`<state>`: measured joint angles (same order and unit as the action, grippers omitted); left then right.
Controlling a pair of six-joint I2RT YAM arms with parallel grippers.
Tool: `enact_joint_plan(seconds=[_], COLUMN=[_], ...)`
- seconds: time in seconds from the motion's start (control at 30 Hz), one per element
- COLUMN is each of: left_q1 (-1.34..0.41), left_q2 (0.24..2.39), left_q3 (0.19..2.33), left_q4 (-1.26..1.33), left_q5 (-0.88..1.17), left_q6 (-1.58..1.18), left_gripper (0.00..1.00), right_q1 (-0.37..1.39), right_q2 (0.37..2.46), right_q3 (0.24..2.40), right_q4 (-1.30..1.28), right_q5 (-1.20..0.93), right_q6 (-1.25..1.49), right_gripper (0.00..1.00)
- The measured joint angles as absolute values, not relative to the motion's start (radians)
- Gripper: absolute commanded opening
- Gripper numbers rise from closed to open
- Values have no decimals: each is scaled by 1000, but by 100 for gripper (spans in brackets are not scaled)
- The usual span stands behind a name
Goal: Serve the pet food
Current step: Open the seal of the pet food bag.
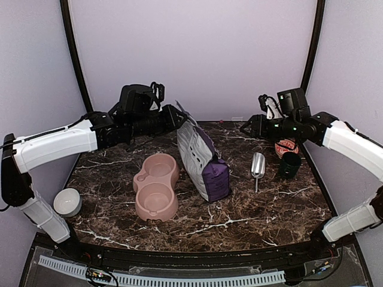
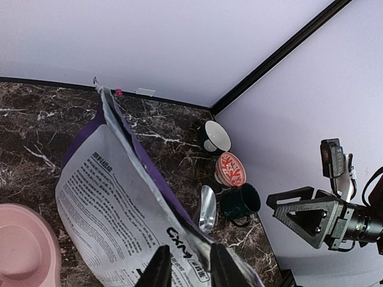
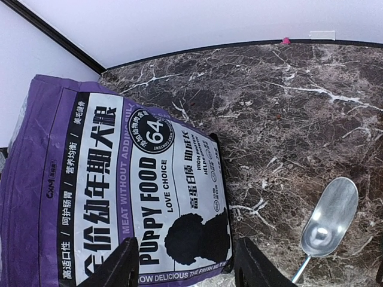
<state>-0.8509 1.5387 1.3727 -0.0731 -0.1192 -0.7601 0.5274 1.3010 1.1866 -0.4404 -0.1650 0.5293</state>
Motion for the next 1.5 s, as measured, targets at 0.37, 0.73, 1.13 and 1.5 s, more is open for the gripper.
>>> enact_joint_plan(seconds=[0.37,0.73,1.13,1.5], left_q1=[-851,-851,-851,-851], left_q2=[1589,1589,1629,1636], left_q3=[1387,1395,1471,1473], left_q4=[-68,-68,-84,-91], left_q5=[-81,-70,-30,-19], left_q6=[-765,-767,-769,-766], left_gripper=[25,37,28,54], right_q1=[527,527,529,555], right_q2=[1301,1302,1315,1364], right_q3=[1186,1186,1186,1314], right_q4=[-440,-440,-426,-395], right_q5=[-187,-212,-237,-324], right_q6=[529,529,529,522], right_gripper=[54,54,54,55])
